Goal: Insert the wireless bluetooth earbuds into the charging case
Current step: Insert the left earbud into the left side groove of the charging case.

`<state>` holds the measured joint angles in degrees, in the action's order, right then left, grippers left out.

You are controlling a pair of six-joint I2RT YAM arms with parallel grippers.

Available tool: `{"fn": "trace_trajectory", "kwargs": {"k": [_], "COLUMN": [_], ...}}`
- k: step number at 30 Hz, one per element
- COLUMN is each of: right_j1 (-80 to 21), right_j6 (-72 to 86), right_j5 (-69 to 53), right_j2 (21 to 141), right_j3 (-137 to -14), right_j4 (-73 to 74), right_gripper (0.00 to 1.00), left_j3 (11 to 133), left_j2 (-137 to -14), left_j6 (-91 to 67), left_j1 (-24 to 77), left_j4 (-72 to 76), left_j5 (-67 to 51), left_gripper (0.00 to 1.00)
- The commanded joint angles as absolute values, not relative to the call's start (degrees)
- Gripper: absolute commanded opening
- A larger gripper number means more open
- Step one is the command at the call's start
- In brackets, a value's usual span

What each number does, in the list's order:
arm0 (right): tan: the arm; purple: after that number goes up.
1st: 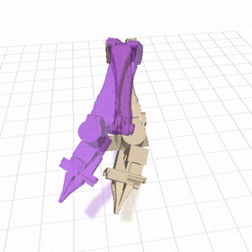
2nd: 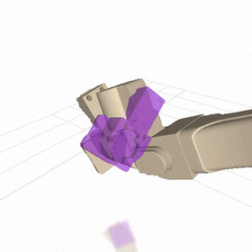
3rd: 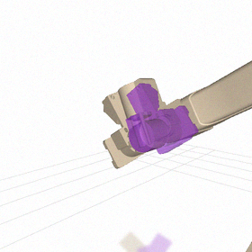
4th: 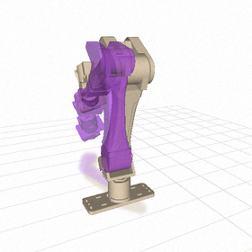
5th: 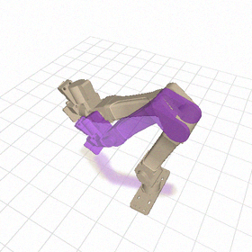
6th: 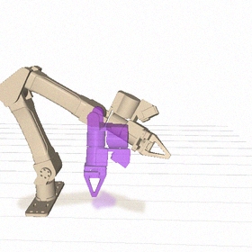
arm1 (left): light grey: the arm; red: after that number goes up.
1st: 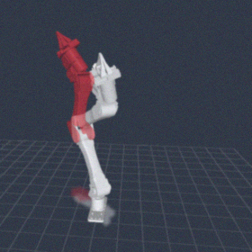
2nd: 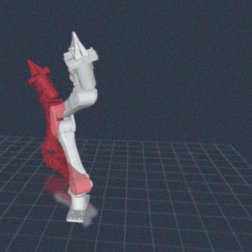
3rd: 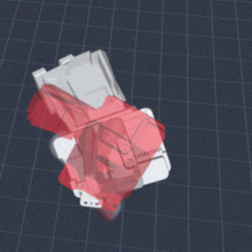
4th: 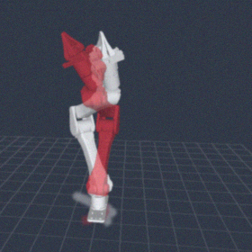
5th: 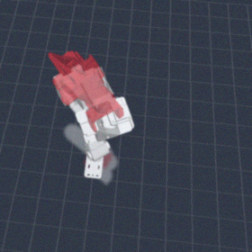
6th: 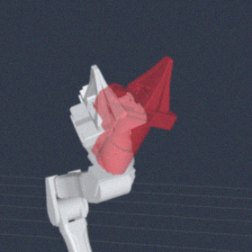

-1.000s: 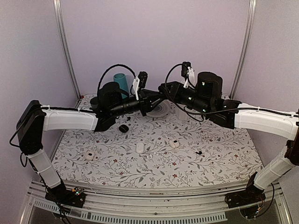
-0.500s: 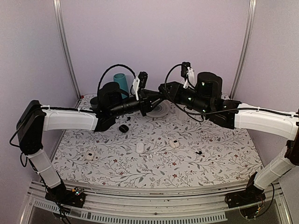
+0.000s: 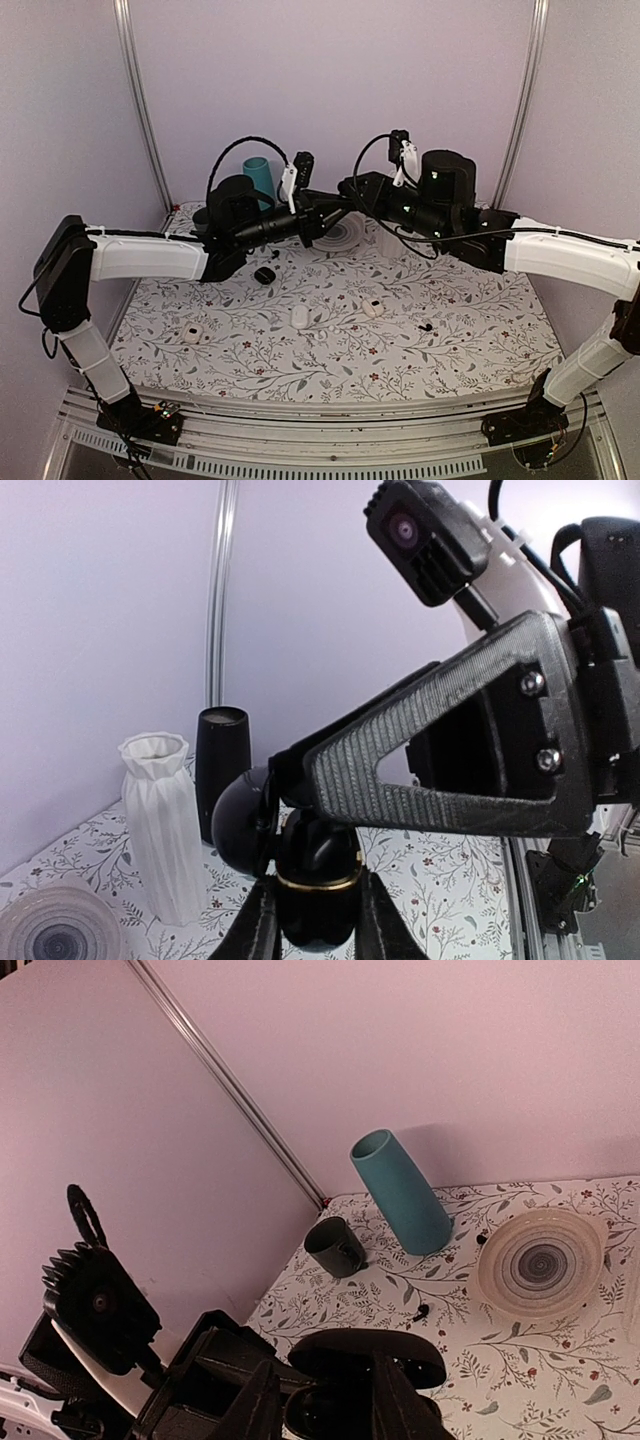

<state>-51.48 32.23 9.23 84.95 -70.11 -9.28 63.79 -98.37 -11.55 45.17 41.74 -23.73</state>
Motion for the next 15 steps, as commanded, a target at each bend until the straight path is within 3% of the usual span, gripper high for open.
{"fn": "trace_trajectory", "kwargs": {"k": [1, 15], "right_j1": [-52.0, -51.1], "right_j6": [31.5, 30.0], "right_j5": [10.7, 14.0], "right_j2": [83.8, 78.6], "right_j3": [-71.4, -71.0], "right_j4": [-4.5, 0.0], "right_gripper": [0.32, 0.43], "left_j3": [64.4, 63.3], "left_j2": [-95.6, -94.8], "left_j6": [-10.6, -11.0], "left_j1": [45.9, 44.2], "left_j4": [47.5, 45.8], "left_j5": [-24.0, -26.9], "left_gripper": [0.00, 0.00]}}
